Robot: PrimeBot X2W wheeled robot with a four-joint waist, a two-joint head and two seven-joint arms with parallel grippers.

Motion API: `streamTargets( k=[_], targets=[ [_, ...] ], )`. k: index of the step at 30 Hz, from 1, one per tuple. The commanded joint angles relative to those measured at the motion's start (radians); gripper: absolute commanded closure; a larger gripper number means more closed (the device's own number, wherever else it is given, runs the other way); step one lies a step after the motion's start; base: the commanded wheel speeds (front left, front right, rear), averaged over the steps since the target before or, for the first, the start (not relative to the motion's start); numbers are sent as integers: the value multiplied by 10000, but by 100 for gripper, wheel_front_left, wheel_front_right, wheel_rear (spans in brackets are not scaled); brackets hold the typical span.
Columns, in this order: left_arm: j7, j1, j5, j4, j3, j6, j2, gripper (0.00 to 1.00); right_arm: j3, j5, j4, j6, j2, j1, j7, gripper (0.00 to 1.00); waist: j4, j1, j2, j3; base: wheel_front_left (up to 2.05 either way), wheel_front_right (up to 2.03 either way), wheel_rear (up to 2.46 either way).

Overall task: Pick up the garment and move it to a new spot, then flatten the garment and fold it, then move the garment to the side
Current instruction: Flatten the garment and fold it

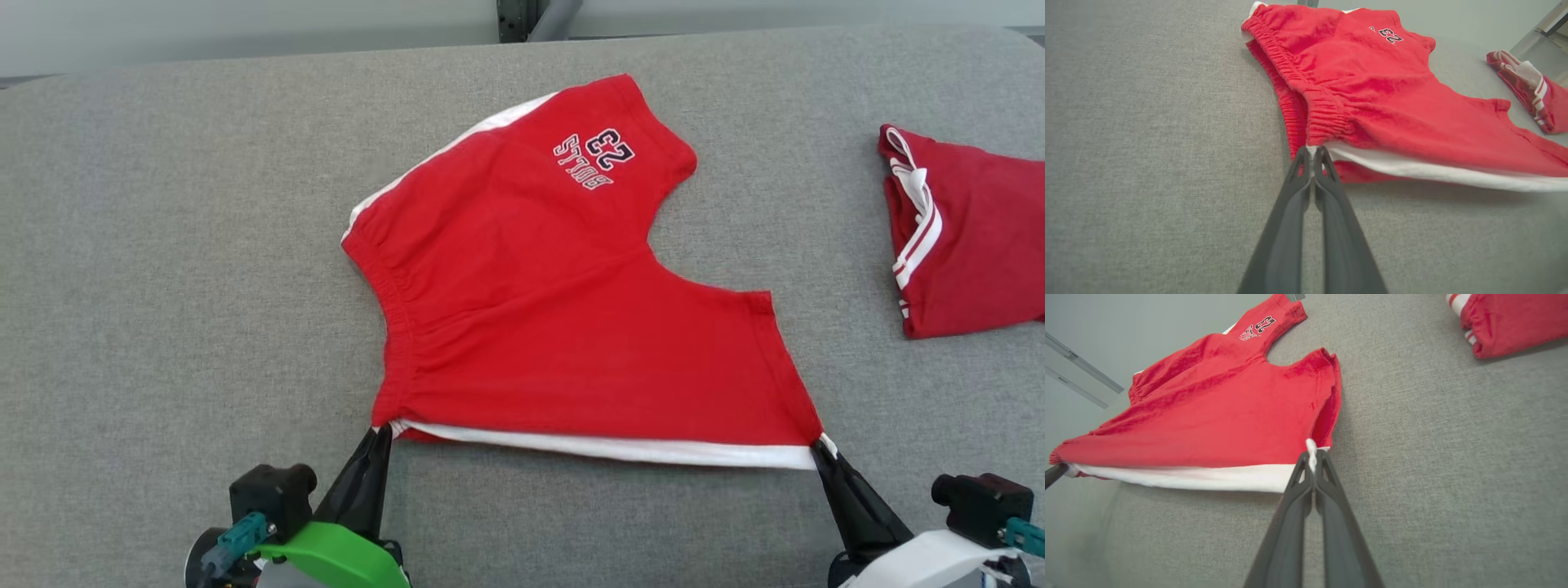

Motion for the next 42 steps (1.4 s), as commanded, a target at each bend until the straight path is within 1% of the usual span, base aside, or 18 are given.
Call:
streamTargets(
  k=[1,4,6,11,14,18,20,22,23,25,26,28,29,30,31,32,37,42],
  targets=[
    [266,380,-50,-433,21,170,162,100,-199,-198,-261,-2,-2,335,267,100,55,1,0,-171,0,0,0],
    [805,910,-98,-1424,46,464,352,100,-668,-312,-852,-2,193,828,809,100,59,1,0,-218,0,0,0],
    [1031,1115,-153,-1901,54,582,405,100,-975,-444,-1191,-5,268,976,1042,100,69,1,0,-175,0,0,0],
    [1230,1078,-147,-2426,118,740,494,100,-1510,-785,-1655,-6,421,555,1179,100,92,1,0,-74,0,0,0],
    [1283,753,-142,-2467,180,750,523,100,-1703,-911,-1716,-10,222,-45,1219,100,122,1,0,45,0,0,0],
    [1100,180,-87,-2433,241,739,349,100,-1664,-880,-1446,-11,-169,-1481,1090,100,158,1,0,395,0,0,0],
    [1040,-210,-82,-2352,232,700,236,100,-1529,-965,-1107,-13,-561,-2337,1002,100,250,1,0,704,0,0,0],
    [898,-702,-14,-2256,239,656,114,100,-1251,-770,-707,-11,-783,-3336,900,100,407,1,0,1073,0,0,0],
    [839,-940,26,-2184,233,629,77,100,-1117,-869,-489,-11,-1054,-3812,903,100,510,1,0,1300,0,0,0],
    [687,-1499,67,-1998,177,554,-93,100,-766,-640,-24,-10,-1291,-4813,848,100,726,1,0,1724,0,0,0],
    [613,-1794,98,-1892,151,505,-171,100,-589,-750,218,-10,-1568,-5319,876,100,852,1,0,1955,0,0,0],
    [466,-2319,109,-1666,105,412,-329,100,-143,-479,653,-8,-1720,-6368,843,100,1070,1,0,2363,0,0,0],
    [346,-2586,115,-1513,121,376,-387,100,83,-530,941,-3,-1943,-6904,816,100,1179,1,0,2556,0,0,0],
    [346,-2586,115,-1513,121,376,-387,100,83,-530,941,-3,-1943,-6904,816,100,1179,1,0,2556,0,0,0],
    [257,-2841,122,-1369,120,334,-467,100,253,-388,1208,-10,-2037,-7383,802,100,1311,1,0,2749,0,0,0],
    [56,-3248,59,-1036,92,224,-610,100,786,-280,1786,-8,-2245,-8333,720,100,1546,1,0,3035,0,0,0],
    [-401,-4049,-51,-221,-21,-21,-844,100,1999,75,3392,-5,-2565,-10332,530,100,2090,1,0,3524,0,0,0],
    [-797,-4534,-190,535,-179,-162,-1004,100,3088,566,4980,-7,-2693,-11643,243,100,2470,1,0,3757,0,0,0]
  ],
)
